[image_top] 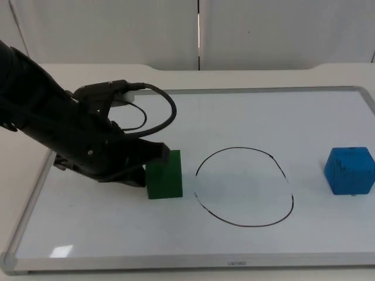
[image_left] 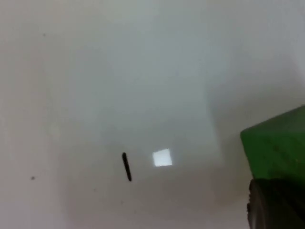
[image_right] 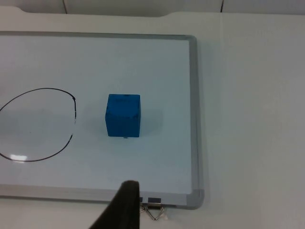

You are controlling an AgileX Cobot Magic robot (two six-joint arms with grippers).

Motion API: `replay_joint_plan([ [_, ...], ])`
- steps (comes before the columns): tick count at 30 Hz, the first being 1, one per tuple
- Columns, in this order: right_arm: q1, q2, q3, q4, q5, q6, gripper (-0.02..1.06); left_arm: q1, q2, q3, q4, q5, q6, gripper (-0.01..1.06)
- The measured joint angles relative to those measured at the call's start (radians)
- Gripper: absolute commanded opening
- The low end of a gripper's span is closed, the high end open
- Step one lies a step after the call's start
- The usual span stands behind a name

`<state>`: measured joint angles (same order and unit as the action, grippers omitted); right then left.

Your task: Push the two cubes into the marked area.

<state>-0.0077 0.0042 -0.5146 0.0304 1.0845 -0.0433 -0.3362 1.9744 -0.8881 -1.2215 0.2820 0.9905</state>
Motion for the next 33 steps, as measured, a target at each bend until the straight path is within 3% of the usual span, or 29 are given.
replay_joint_plan([
  [33, 0.000, 0.000, 0.000, 0.000, 0.000, 0.002, 1.05, -0.063, 0.002, -0.007, -0.083, -0.007, 0.050, 0.00],
])
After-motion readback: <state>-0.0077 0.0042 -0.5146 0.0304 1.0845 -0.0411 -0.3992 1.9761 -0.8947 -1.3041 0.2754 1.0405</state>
